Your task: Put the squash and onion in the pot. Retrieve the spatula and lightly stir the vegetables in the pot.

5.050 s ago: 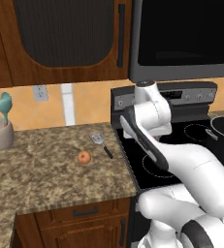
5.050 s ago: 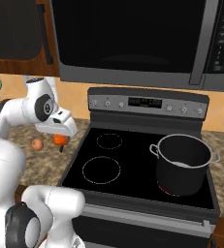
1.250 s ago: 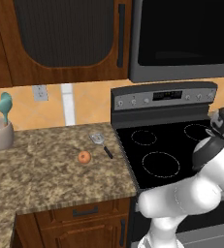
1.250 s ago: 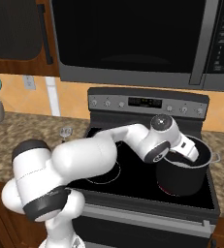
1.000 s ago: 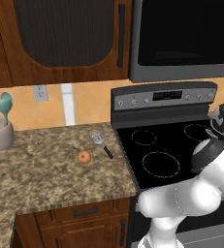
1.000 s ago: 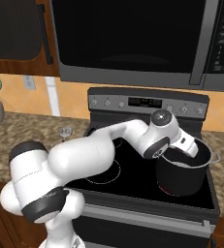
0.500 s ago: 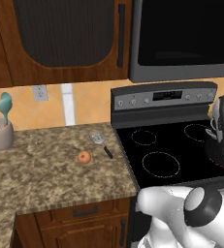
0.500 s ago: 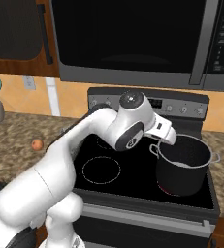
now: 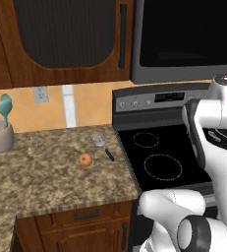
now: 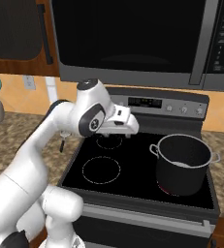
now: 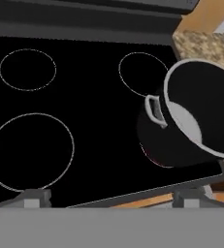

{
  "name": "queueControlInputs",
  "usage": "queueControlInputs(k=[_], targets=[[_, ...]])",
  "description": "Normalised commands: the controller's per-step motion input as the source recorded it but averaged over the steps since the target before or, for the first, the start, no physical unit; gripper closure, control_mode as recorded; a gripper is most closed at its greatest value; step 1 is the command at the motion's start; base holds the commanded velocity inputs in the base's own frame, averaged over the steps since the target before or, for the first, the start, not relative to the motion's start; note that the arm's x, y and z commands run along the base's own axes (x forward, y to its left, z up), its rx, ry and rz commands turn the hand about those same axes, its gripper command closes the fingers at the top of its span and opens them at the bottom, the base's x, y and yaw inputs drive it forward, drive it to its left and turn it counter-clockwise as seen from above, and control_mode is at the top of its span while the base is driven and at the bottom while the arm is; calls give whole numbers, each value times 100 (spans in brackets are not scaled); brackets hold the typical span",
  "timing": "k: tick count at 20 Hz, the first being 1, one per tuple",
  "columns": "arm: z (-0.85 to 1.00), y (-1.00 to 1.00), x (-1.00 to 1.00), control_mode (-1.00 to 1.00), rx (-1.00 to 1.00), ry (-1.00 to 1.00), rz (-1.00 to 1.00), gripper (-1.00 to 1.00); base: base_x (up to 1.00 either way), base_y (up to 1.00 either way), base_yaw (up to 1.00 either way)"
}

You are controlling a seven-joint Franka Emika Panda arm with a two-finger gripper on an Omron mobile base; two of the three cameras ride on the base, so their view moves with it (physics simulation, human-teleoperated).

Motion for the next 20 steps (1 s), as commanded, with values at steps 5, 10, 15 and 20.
queueControlInputs(k=[5, 10, 15, 20], targets=[[-8, 100, 0, -100, -5, 15, 21, -100, 0, 0, 0], [-17, 100, 0, -100, 0, 15, 20, -100, 0, 0, 0], [-33, 100, -3, -100, 0, 15, 19, -100, 0, 0, 0], [-44, 100, -4, -100, 0, 7, 18, -100, 0, 0, 0]])
